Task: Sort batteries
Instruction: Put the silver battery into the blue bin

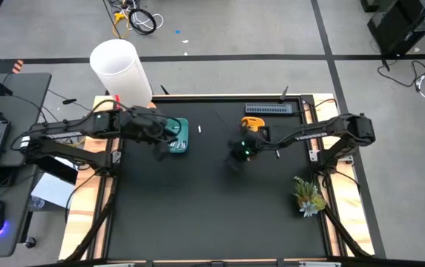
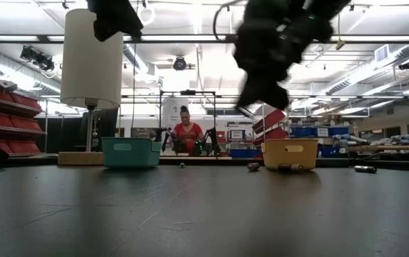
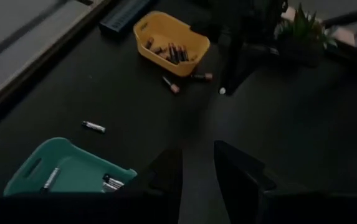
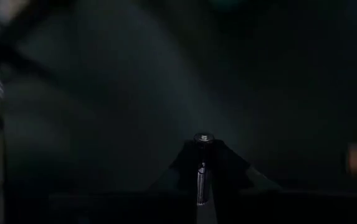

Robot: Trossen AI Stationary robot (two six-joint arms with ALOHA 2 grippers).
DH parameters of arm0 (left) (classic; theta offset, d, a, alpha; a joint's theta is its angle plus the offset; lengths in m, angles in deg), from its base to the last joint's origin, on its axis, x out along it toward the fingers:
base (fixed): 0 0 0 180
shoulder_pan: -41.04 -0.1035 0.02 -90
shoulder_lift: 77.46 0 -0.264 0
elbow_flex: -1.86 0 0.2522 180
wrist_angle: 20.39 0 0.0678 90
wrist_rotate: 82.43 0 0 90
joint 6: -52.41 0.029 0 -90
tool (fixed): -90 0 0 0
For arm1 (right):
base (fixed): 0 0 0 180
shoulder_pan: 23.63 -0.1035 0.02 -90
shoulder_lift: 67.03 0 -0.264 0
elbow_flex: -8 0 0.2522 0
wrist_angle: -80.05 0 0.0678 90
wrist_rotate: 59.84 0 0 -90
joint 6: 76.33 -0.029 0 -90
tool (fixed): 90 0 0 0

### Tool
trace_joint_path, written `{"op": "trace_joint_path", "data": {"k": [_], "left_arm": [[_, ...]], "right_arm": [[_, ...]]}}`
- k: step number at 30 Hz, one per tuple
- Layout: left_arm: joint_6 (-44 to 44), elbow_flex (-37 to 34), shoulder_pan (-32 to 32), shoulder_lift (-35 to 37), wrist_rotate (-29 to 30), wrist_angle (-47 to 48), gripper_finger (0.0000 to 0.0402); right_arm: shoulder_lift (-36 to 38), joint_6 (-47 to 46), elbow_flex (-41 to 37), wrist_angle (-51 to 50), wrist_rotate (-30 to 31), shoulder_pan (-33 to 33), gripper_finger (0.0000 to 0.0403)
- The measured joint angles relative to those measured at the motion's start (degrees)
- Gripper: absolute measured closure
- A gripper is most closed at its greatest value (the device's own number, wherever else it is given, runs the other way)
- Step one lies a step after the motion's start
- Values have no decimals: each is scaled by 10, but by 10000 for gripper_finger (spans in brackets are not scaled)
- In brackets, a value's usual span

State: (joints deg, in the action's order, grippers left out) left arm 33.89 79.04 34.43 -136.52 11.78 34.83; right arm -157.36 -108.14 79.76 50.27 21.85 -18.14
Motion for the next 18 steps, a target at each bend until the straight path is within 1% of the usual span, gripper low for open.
{"op": "trace_joint_path", "data": {"k": [4,7,9,12,15,18], "left_arm": [[-12,0,0,23,21,4,298],[-10,-2,0,31,31,-2,298],[-10,-23,0,40,34,-35,298],[-16,-69,0,53,33,-109,298],[-42,-108,0,56,32,-171,297],[-44,-130,0,57,32,-226,289]], "right_arm": [[-26,30,55,61,2,23,378],[-45,34,102,102,2,39,377],[-54,50,133,131,2,46,378],[-62,76,180,160,14,55,378],[-62,109,221,162,32,63,377],[-62,150,252,154,36,70,378]]}}
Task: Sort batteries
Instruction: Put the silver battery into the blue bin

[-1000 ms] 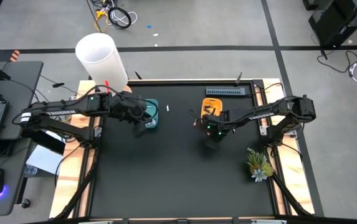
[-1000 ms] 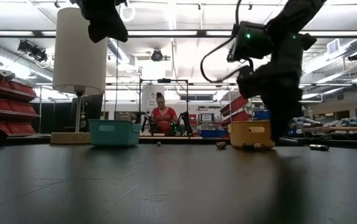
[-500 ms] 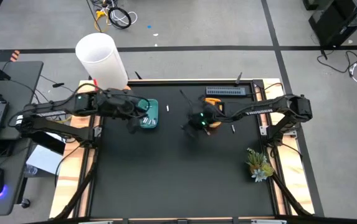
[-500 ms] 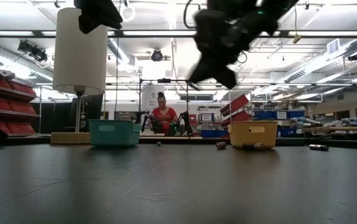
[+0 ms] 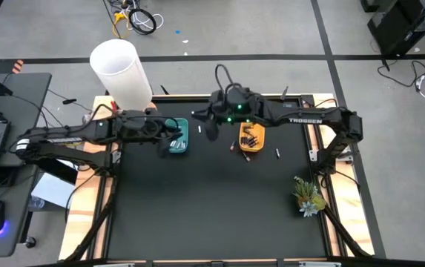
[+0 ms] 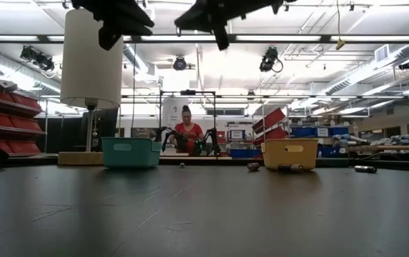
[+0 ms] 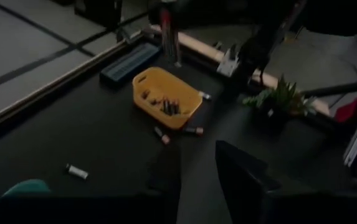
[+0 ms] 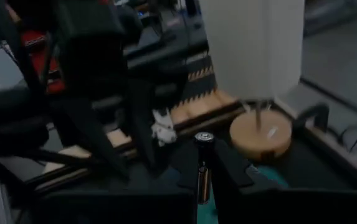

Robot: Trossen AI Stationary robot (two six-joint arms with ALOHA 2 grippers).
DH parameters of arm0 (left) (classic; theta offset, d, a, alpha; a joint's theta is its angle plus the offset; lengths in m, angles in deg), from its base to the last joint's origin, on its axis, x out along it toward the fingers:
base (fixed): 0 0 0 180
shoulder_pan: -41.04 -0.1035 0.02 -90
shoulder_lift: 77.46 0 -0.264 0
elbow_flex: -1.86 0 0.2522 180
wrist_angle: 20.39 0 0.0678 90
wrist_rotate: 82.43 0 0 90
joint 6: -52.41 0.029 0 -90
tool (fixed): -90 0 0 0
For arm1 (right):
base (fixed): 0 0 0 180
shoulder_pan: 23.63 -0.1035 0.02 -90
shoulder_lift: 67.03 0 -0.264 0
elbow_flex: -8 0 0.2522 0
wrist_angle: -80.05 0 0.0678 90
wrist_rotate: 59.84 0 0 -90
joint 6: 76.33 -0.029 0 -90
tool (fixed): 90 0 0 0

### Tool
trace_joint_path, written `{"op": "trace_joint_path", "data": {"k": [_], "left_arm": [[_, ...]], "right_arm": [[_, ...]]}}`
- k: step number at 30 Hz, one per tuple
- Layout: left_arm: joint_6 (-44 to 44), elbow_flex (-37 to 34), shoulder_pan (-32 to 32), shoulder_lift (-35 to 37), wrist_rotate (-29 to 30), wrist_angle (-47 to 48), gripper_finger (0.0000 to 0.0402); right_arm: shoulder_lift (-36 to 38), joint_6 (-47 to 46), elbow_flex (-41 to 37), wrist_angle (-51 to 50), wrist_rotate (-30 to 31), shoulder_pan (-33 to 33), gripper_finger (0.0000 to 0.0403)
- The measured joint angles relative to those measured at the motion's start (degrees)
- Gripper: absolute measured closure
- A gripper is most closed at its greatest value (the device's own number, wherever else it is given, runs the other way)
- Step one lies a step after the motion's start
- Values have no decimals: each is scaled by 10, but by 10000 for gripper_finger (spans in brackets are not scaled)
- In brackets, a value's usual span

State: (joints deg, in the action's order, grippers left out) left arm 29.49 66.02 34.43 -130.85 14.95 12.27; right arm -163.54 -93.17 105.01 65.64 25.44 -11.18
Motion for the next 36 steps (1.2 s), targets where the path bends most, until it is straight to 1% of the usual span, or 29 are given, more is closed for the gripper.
{"op": "trace_joint_path", "data": {"k": [4,9,11,14,18,21,26,28,30,33,36], "left_arm": [[9,-4,0,-10,10,-44,254],[13,-4,0,-25,78,-88,203],[13,-4,-1,-37,82,-121,191],[17,-4,0,-64,68,-171,188],[18,-4,0,-98,67,-220,193],[19,-4,-1,-106,72,-257,198],[36,-4,-2,-108,91,-272,200],[47,-4,-2,-108,95,-280,205],[48,-5,-2,-108,104,-281,222],[47,-5,-1,-108,110,-279,270],[48,-5,-1,-108,109,-288,334]], "right_arm": [[0,32,23,5,-5,1,377],[-1,18,23,23,-22,-1,376],[0,19,23,24,-22,-4,377],[0,18,23,24,-24,-8,375],[0,14,23,30,-29,-11,374],[0,14,23,26,-28,-15,375],[0,15,23,16,-29,-20,372],[1,15,23,12,-29,-20,372],[1,19,24,10,-28,-21,371],[1,20,24,4,-25,-21,371],[1,33,24,0,-23,-20,367]]}}
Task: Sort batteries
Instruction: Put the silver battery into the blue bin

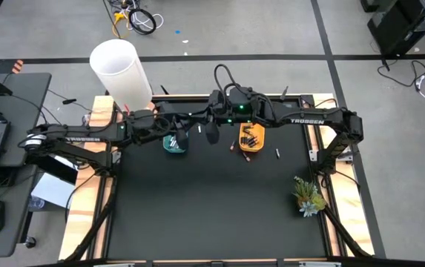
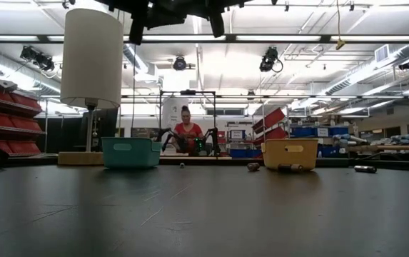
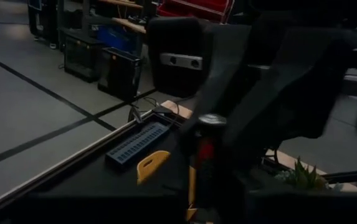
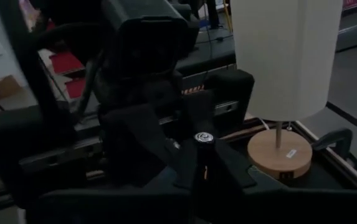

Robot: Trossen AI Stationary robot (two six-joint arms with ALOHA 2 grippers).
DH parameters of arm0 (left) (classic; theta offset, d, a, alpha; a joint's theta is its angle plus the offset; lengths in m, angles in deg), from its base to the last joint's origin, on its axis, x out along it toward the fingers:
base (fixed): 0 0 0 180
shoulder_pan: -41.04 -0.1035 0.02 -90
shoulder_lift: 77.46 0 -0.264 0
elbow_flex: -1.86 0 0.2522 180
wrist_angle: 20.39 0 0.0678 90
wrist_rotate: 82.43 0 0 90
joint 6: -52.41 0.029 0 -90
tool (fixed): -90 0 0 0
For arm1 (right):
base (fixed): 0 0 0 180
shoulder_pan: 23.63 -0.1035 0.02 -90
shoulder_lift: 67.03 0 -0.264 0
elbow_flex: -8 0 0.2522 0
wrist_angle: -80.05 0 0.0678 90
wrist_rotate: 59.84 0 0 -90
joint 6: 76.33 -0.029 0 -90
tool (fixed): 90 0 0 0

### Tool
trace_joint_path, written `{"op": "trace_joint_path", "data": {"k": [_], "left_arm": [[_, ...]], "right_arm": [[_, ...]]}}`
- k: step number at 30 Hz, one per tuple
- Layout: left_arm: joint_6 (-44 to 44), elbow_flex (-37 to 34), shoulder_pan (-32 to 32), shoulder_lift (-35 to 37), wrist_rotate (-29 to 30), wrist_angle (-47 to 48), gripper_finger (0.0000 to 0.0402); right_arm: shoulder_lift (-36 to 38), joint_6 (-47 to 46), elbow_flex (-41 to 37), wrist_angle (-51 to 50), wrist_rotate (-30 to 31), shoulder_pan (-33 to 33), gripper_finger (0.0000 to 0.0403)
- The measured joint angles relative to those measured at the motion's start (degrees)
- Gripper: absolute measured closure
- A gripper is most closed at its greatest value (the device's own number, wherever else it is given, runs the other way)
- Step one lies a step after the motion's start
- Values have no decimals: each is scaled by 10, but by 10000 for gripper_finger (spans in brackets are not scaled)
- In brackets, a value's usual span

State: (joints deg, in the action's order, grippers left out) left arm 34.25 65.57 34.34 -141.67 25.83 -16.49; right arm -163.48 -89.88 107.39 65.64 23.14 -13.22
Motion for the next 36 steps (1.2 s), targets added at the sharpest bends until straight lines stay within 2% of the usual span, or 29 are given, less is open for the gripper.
{"op": "trace_joint_path", "data": {"k": [2,9,17,24,34,36], "left_arm": [[1,0,0,0,-2,1,366],[-2,-1,-9,1,19,28,365],[-27,1,-65,28,23,183,365],[-15,-7,-107,33,-1,307,365],[-49,-107,-125,36,-19,323,365],[-51,-119,-125,36,-14,303,365]], "right_arm": [[0,12,0,-5,1,0,357],[1,18,0,-39,8,17,297],[23,18,0,-105,4,79,250],[34,20,-2,-174,-9,120,240],[36,18,-2,-291,-30,125,240],[32,23,-2,-314,-36,124,241]]}}
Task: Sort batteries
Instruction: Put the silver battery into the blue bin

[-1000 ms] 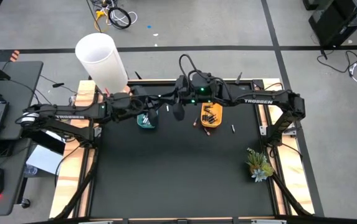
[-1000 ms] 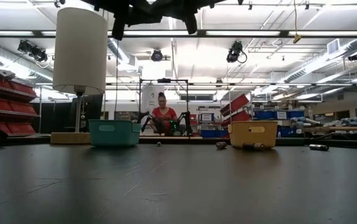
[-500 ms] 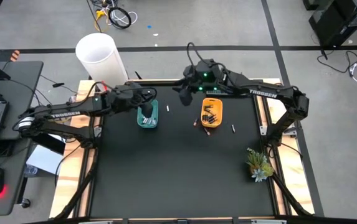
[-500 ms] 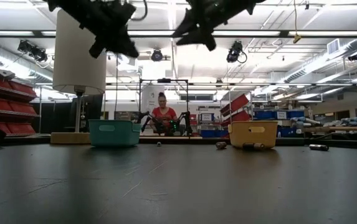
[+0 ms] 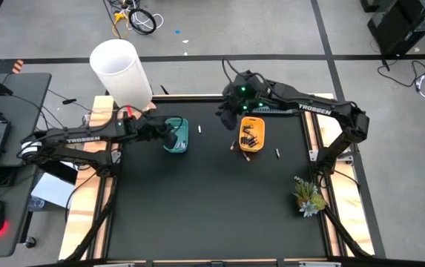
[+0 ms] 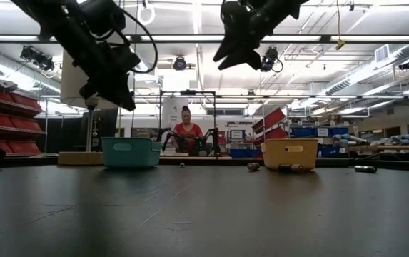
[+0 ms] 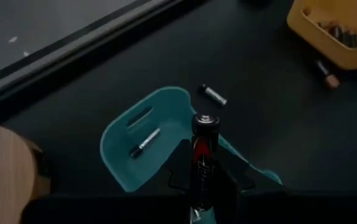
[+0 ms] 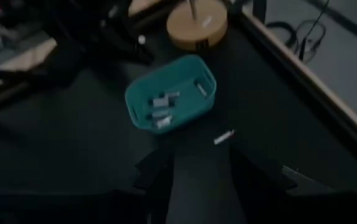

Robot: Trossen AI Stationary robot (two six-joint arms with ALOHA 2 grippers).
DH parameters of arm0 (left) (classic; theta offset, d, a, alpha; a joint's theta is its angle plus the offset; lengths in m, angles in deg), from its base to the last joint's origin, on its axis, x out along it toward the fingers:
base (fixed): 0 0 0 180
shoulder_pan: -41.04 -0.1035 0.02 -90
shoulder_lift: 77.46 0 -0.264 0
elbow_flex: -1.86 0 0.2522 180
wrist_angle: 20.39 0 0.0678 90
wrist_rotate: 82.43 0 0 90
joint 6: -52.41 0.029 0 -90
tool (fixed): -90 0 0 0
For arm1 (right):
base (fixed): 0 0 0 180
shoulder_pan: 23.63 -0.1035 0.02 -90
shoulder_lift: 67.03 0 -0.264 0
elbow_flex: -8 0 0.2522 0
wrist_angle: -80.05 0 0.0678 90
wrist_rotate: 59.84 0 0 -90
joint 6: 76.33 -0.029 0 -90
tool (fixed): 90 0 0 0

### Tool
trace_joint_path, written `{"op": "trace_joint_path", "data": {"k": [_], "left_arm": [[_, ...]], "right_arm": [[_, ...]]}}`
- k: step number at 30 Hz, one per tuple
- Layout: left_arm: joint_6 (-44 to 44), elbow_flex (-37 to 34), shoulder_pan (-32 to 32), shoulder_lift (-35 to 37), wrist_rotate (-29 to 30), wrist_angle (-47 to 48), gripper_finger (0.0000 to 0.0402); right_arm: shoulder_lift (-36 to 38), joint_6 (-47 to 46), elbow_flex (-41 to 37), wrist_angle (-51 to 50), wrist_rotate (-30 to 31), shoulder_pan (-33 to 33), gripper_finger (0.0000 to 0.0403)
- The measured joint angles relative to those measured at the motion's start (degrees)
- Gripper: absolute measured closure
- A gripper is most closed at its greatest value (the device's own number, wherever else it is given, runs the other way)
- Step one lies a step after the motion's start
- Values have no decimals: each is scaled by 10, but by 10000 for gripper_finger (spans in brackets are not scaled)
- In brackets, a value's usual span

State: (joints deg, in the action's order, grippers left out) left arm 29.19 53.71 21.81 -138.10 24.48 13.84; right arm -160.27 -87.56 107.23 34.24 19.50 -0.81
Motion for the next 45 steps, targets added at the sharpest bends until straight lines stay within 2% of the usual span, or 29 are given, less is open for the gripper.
{"op": "trace_joint_path", "data": {"k": [4,11,15,21,24,27,30,34,38,41,45], "left_arm": [[0,-21,-4,-6,4,-21,356],[4,-21,-3,-9,-6,-35,249],[-6,-17,-3,-9,-17,-36,224],[-58,18,-3,-8,-52,-34,230],[-73,48,4,-3,-64,-20,239],[-73,75,22,7,-66,7,245],[-75,101,41,21,-65,49,249],[-86,116,57,35,-49,77,250],[-101,116,58,30,-50,77,250],[-100,115,50,-6,-83,72,253],[-88,115,29,-63,-137,15,267]], "right_arm": [[-1,10,0,-22,-6,-6,242],[-1,18,0,-13,-7,-7,242],[-1,26,0,-11,-7,-6,243],[-16,87,-2,7,-10,-9,242],[-64,132,-6,42,-18,-15,234],[-120,122,-2,53,-48,-19,217],[-156,97,25,41,-57,-18,193],[-211,73,80,-2,-31,-15,163],[-264,64,159,-82,-27,-12,156],[-257,85,185,-109,7,-12,167],[-204,117,183,-131,59,-8,192]]}}
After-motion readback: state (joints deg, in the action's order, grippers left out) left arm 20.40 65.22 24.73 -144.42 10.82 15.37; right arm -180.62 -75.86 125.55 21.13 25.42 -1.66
